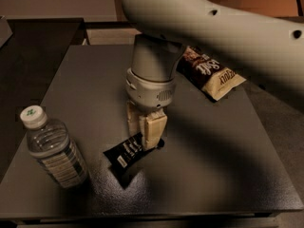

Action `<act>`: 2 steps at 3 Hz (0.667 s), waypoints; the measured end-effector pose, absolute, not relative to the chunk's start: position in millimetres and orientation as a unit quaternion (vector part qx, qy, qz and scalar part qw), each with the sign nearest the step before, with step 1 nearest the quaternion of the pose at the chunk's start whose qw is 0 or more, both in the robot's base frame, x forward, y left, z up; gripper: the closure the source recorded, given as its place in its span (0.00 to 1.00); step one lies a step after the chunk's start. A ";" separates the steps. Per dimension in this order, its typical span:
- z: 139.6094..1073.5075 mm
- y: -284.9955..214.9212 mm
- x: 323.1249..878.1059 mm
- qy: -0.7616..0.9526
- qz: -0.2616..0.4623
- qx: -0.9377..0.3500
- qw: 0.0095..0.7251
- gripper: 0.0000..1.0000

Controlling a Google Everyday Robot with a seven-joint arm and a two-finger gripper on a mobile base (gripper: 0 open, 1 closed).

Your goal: Move rxbar chocolate near blue plastic bottle

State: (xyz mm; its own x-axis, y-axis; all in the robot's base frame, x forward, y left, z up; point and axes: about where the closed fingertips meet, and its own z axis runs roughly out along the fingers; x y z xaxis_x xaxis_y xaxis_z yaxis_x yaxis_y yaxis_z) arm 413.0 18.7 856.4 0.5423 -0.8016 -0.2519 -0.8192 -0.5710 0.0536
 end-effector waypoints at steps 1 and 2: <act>852.3 34.0 404.8 0.446 0.126 -0.886 0.035 0.82; 850.1 46.3 404.1 0.435 0.126 -0.891 0.036 0.58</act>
Offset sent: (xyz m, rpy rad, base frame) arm -0.0115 0.0380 -0.0093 -0.0001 0.0083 0.0894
